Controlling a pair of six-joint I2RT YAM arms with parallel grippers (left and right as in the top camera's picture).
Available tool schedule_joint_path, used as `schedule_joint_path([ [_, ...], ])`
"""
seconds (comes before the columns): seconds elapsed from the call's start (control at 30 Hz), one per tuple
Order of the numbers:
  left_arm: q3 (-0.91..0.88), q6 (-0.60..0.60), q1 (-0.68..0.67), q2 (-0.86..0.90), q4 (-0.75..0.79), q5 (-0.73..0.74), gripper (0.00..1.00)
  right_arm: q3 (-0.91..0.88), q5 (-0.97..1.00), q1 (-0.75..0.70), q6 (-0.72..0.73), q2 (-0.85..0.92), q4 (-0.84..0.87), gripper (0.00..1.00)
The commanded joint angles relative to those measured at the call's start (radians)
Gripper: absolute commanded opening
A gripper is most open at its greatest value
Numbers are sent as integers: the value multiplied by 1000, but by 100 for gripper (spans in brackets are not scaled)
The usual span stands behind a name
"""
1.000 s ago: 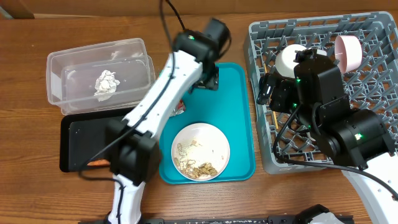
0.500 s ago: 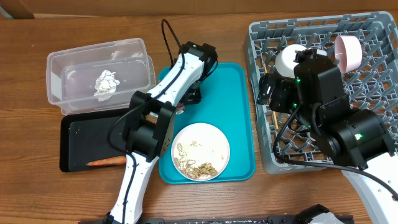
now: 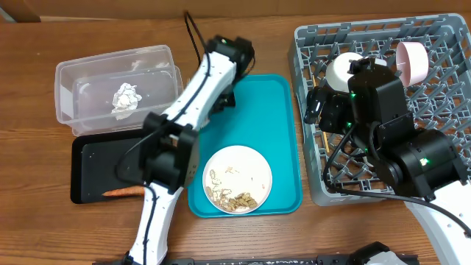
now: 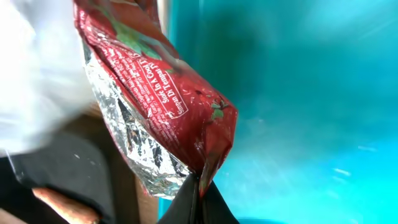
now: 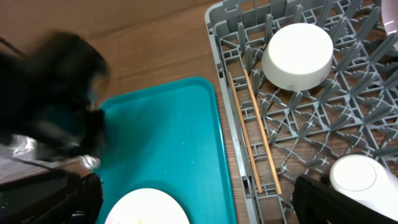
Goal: Sort waste into correct bins and load items into the dishwasher
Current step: 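Drop the foil into the clear container and grasp the red wrapper, then carry the red wrapper into the clear container and release it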
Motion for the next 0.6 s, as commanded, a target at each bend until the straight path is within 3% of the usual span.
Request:
schedule_joint_path([
  [0.0,92,94,46,-172,-6,-16,4,6,9,-2,5,-2,4,100],
  [0.17,98,107,180,-269,5,-50,4,6,10,-2,5,-2,4,100],
  [0.27,95,113,287,-256,12,23,5,6,10,-2,5,-2,4,100],
  [0.33,86,161,342,-235,10,91,20,6,10,-2,5,-2,4,100],
  [0.53,75,194,440,-184,-25,219,26,6,10,-2,5,-2,4,100],
  [0.57,78,195,448,-187,-30,243,38,6,10,-2,5,-2,4,100],
])
